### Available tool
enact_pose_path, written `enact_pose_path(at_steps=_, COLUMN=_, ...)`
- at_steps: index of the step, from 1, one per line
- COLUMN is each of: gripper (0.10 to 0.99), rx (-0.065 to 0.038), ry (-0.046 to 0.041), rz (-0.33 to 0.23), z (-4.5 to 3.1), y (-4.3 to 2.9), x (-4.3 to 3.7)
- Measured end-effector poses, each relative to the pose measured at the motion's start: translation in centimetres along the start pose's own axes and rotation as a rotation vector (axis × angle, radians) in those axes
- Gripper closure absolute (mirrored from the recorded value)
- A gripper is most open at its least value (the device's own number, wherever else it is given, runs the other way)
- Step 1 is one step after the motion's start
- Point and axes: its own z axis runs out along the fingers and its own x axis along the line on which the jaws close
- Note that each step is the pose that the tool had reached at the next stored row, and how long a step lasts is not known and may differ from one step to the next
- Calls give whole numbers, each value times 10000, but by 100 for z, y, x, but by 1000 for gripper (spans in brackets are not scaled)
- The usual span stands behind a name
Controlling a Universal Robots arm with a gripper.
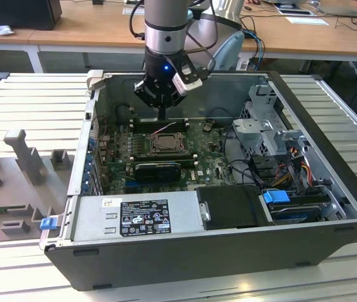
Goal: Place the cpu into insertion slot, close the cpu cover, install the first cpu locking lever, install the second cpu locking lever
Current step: 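Install the first cpu locking lever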
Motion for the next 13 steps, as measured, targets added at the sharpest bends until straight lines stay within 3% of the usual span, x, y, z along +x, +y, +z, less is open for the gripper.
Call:
enact_pose_path(at_steps=5, gripper=980, rx=0, ry=-3, rz=73, z=62, y=-6, x=-94)
enact_pose_path(at_steps=9, gripper=980, rx=0, ry=-2, rz=78, z=134, y=3, x=-109)
enact_pose_path(at_steps=13, gripper=980, rx=0, ry=-2, rz=77, z=219, y=78, x=-112)
